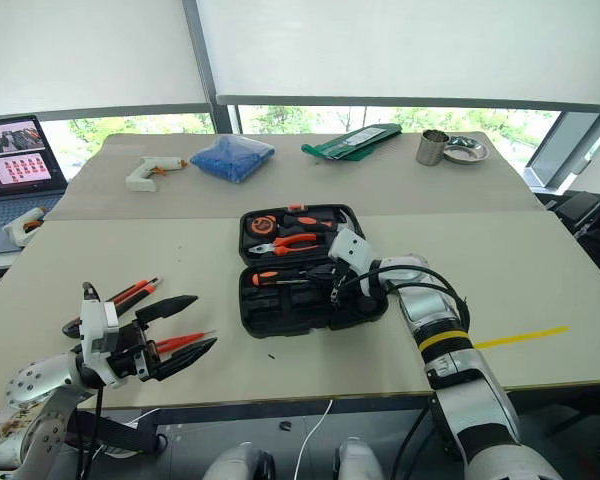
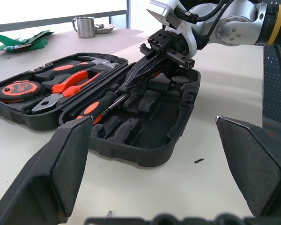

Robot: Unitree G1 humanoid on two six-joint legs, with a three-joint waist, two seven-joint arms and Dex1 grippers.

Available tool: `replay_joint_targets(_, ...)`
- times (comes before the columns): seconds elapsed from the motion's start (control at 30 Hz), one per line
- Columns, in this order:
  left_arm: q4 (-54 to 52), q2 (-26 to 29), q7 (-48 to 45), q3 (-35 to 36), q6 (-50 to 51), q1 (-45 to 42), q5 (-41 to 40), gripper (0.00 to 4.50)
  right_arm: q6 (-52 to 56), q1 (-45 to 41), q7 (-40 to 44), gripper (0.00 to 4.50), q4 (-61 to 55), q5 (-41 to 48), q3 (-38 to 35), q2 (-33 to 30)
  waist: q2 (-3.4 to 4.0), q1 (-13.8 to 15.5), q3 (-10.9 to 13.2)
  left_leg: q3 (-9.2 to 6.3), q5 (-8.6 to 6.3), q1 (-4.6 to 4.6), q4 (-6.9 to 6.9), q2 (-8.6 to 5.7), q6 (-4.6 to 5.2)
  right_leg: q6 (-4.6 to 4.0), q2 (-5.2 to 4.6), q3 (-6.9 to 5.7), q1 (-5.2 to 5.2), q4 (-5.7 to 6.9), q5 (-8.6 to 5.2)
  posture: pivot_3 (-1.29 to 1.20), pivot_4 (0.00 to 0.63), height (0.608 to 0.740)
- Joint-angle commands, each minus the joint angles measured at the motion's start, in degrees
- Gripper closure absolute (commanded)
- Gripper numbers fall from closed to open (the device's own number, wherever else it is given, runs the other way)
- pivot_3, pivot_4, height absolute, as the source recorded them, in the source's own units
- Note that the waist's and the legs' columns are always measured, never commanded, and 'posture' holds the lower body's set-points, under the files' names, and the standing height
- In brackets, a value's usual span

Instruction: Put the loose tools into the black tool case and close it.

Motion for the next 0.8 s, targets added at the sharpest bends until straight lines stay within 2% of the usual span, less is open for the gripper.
replay_joint_targets(0.03, -2.0, 0.6, 0.4, 0.4, 0.2, -0.2, -0.1, 0.00, -0.8, 2.2, -0.6, 4.49, 2.8, -1.2, 0.6, -0.2, -0.04, 0.0, 0.0, 0.00, 0.00, 0.02, 0.00, 0.01, 0.00, -0.03, 0.00, 0.00, 0.02, 0.00, -0.03, 0.00, 0.150, 0.740)
replay_joint_targets(0.3, -0.6, 0.5, 1.1, 5.4, -1.8, 2.9, -0.8, 0.00, -2.3, 5.0, 6.4, 4.49, -9.8, 13.4, -9.9, -2.8, -0.04, 0.0, 0.0, -0.01, 0.01, -0.13, 0.00, 0.01, -0.01, 0.02, 0.00, 0.01, -0.12, 0.00, 0.05, 0.00, 0.150, 0.740)
replay_joint_targets(0.33, -0.5, 0.4, 1.1, 7.0, -2.1, 4.0, -1.3, 0.00, -1.5, 6.7, 7.5, 3.92, -13.3, 16.1, -11.5, -3.7, -0.03, 0.0, 0.0, -0.01, 0.01, -0.17, -0.02, 0.02, 0.00, 0.12, 0.00, 0.02, -0.17, -0.01, 0.11, 0.00, 0.150, 0.740)
replay_joint_targets(0.4, -0.3, 0.0, 1.2, 10.4, -2.5, 6.5, -2.6, 0.00, 1.6, 10.3, 8.8, 3.46, -19.7, 20.7, -14.3, -5.7, -0.04, 0.0, 0.0, -0.01, 0.00, -0.18, -0.19, 0.01, 0.00, 0.15, -0.01, 0.02, -0.20, -0.10, 0.10, 0.00, 0.150, 0.740)
replay_joint_targets(0.57, 2.1, -1.2, 1.6, 19.3, -4.0, 13.6, -4.0, 0.00, 7.0, 20.9, 7.7, 1.78, -31.2, 26.2, -19.6, -10.7, -0.04, 0.0, 0.0, -0.02, -0.02, -0.10, -0.66, 0.02, -0.03, 0.14, 0.02, -0.04, -0.13, -0.61, 0.09, 0.00, 0.150, 0.740)
replay_joint_targets(0.63, 5.1, -2.4, 2.1, 24.2, -5.6, 17.6, -3.6, 0.00, 3.5, 27.2, 9.4, 0.96, -33.6, 25.9, -21.7, -12.9, -0.05, 0.1, 0.0, -0.01, -0.03, -0.13, -0.69, 0.02, -0.04, 0.15, 0.01, -0.05, -0.13, -0.70, 0.08, 0.00, 0.150, 0.740)
replay_joint_targets(0.73, 8.8, -3.9, 2.4, 29.1, -7.1, 22.1, -3.4, 0.00, -2.4, 33.3, 14.0, 0.02, -34.9, 28.7, -24.5, -13.5, -0.08, -0.1, 0.0, 0.02, -0.16, -0.12, -0.67, 0.01, -0.02, 0.06, -0.01, -0.04, -0.11, -0.79, -0.06, 0.00, 0.150, 0.740)
replay_joint_targets(0.8, 10.8, -4.6, 2.5, 30.9, -8.0, 24.3, -3.1, 0.00, -4.3, 36.1, 15.5, 0.02, -35.0, 29.0, -25.1, -14.1, -0.10, 0.0, 0.0, 0.05, -0.19, -0.11, -0.65, 0.00, 0.00, 0.20, -0.02, -0.03, -0.11, -0.80, -0.28, 0.00, 0.150, 0.740)
